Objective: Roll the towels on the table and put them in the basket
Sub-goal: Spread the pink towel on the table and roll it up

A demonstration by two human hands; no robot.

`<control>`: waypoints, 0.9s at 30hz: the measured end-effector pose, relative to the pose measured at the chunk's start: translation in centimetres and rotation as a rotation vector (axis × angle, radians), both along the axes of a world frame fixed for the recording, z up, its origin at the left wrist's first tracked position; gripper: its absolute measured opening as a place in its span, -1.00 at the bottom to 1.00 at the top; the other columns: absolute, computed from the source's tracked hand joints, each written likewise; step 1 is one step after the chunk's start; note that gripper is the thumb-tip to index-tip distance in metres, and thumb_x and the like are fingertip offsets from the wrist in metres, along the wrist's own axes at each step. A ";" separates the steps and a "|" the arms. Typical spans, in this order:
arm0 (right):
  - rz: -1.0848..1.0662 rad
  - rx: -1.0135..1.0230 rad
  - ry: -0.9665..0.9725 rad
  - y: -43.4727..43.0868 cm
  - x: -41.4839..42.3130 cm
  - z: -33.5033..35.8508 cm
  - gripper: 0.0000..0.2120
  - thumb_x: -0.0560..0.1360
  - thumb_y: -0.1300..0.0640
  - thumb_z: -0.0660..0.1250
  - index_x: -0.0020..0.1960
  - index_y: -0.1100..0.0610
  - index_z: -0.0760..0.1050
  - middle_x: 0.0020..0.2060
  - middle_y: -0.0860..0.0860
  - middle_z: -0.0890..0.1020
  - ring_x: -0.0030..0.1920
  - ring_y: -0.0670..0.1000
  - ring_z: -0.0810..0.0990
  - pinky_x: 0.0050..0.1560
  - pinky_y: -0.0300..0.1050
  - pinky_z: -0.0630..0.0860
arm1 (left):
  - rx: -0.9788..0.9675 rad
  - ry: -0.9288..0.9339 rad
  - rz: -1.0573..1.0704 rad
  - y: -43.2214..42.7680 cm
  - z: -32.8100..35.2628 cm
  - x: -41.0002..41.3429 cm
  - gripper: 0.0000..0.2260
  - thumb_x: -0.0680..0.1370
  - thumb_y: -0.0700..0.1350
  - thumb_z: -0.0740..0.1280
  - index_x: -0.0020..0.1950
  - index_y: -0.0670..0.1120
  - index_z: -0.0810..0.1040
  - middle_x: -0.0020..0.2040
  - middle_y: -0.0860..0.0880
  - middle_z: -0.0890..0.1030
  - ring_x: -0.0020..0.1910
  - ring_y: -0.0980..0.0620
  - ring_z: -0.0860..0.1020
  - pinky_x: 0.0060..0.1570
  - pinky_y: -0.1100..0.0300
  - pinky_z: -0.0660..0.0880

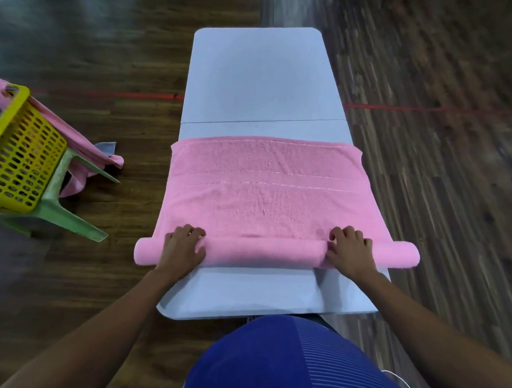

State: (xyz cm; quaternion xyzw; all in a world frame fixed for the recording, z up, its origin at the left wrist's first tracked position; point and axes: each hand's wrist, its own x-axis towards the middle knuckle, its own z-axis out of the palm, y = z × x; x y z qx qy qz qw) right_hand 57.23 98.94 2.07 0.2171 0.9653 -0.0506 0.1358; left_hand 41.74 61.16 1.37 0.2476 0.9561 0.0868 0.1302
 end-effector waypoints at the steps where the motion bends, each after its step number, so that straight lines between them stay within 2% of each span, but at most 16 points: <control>1: 0.008 0.015 0.070 -0.1 -0.1 -0.2 -0.78 0.52 0.07 0.27 0.12 0.13 0.46 0.02 0.12 0.51 0.01 0.19 0.45 -0.04 0.03 0.31 | 0.019 0.078 0.027 0.3 0.0 0.0 -0.76 0.48 -0.08 0.39 0.12 -0.09 0.54 0.04 -0.10 0.57 0.01 -0.12 0.49 0.03 -0.07 0.39; 4: 0.024 -0.039 0.146 -0.5 -0.2 -0.5 -0.88 0.51 0.23 0.25 0.01 0.22 0.51 -0.07 0.16 0.56 -0.09 0.19 0.46 -0.18 -0.02 0.28 | 0.068 0.135 0.082 1.3 0.1 0.6 -0.93 0.52 -0.18 0.36 -0.03 -0.16 0.57 -0.08 -0.14 0.59 -0.12 -0.12 0.48 -0.11 -0.03 0.42; 7: 0.049 -0.049 0.221 -1.3 0.8 -0.8 -0.88 0.43 0.23 0.32 -0.06 0.25 0.51 -0.13 0.16 0.57 -0.17 0.20 0.49 -0.25 -0.01 0.32 | 0.083 0.182 0.057 1.7 -0.2 2.0 -0.96 0.46 -0.28 0.36 -0.10 -0.21 0.58 -0.15 -0.17 0.60 -0.19 -0.16 0.50 -0.18 -0.02 0.44; 9: 0.091 -0.079 0.204 -1.5 1.9 -1.3 -0.70 0.31 0.17 0.39 0.01 0.24 0.51 -0.09 0.13 0.58 -0.15 0.19 0.52 -0.22 0.01 0.42 | 0.083 0.183 0.006 1.4 -0.4 2.9 -0.82 0.36 -0.27 0.40 -0.05 -0.23 0.59 -0.10 -0.18 0.61 -0.13 -0.17 0.53 -0.13 -0.05 0.49; 12: 0.125 -0.119 0.179 -1.3 2.7 -2.0 -0.49 0.20 0.27 0.43 0.14 0.23 0.48 0.04 0.13 0.58 0.00 0.20 0.54 -0.03 0.06 0.51 | 0.033 0.122 -0.061 0.1 -1.2 3.4 -0.53 0.28 -0.26 0.47 0.19 -0.25 0.55 0.10 -0.21 0.59 0.09 -0.21 0.54 0.10 -0.13 0.50; 14: 0.110 -0.114 0.191 -1.3 2.6 -2.4 -0.52 0.22 0.31 0.43 0.14 0.22 0.49 0.05 0.13 0.59 0.03 0.21 0.55 0.01 0.06 0.50 | 0.005 0.107 -0.066 -0.3 -1.6 3.2 -0.48 0.30 -0.26 0.50 0.25 -0.25 0.53 0.17 -0.24 0.58 0.14 -0.24 0.54 0.19 -0.17 0.48; 16: 0.078 -0.103 0.185 -1.3 2.1 -2.2 -0.58 0.26 0.29 0.42 0.11 0.19 0.51 0.02 0.10 0.60 0.03 0.21 0.55 -0.02 0.05 0.46 | 0.017 0.105 -0.047 0.0 -1.5 2.8 -0.55 0.32 -0.27 0.50 0.20 -0.23 0.57 0.13 -0.22 0.62 0.10 -0.22 0.57 0.18 -0.15 0.49; 18: 0.081 -0.075 0.145 -1.0 1.6 -1.5 -0.65 0.32 0.18 0.41 0.10 0.14 0.51 0.00 0.06 0.59 0.04 0.17 0.52 -0.02 0.03 0.38 | 0.029 0.107 -0.064 0.4 -1.0 2.2 -0.65 0.35 -0.21 0.48 0.12 -0.18 0.60 0.06 -0.16 0.65 0.04 -0.15 0.59 0.15 -0.09 0.48; 20: 0.099 -0.047 0.066 -0.7 1.1 -0.6 -0.70 0.39 0.06 0.34 0.10 0.08 0.50 0.00 0.02 0.59 0.05 0.12 0.48 -0.02 0.00 0.30 | -0.015 0.093 -0.138 0.2 0.0 1.5 -0.72 0.38 -0.06 0.40 0.06 -0.12 0.60 -0.01 -0.10 0.64 -0.02 -0.10 0.56 0.11 -0.03 0.44; 22: 0.120 -0.073 -0.039 -0.4 0.7 0.0 -0.70 0.42 -0.01 0.28 0.11 0.06 0.50 0.01 0.01 0.59 0.06 0.10 0.47 -0.03 -0.01 0.26 | -0.124 -0.009 -0.211 0.0 1.0 0.9 -0.69 0.39 0.10 0.25 -0.02 -0.07 0.57 -0.09 -0.03 0.60 -0.07 -0.05 0.51 0.05 0.03 0.37; 24: 0.101 -0.186 -0.184 0.0 0.1 0.8 -0.62 0.37 -0.09 0.22 0.11 0.04 0.52 -0.01 0.01 0.61 0.02 0.08 0.48 -0.03 -0.02 0.26 | -0.183 -0.155 -0.224 0.0 1.6 0.2 -0.66 0.36 0.20 0.14 -0.12 -0.02 0.49 -0.16 0.02 0.54 -0.12 -0.01 0.46 -0.05 0.08 0.30; 25: 0.084 -0.244 -0.235 0.2 -0.2 1.1 -0.57 0.32 -0.12 0.18 0.10 0.03 0.52 -0.05 0.01 0.61 -0.01 0.07 0.50 -0.03 -0.03 0.26 | -0.168 -0.222 -0.200 0.0 1.7 -0.1 -0.65 0.36 0.23 0.12 -0.10 0.00 0.48 -0.14 0.03 0.54 -0.11 -0.01 0.46 -0.07 0.08 0.28; 27: 0.051 -0.255 -0.218 0.5 -0.5 1.0 -0.59 0.29 -0.11 0.15 0.05 0.04 0.50 -0.10 0.01 0.59 -0.03 0.07 0.52 -0.03 -0.02 0.24 | -0.091 -0.223 -0.129 -0.2 1.1 -0.3 -0.62 0.41 0.17 0.22 0.11 -0.01 0.52 0.03 -0.01 0.58 0.01 -0.04 0.49 0.02 0.03 0.33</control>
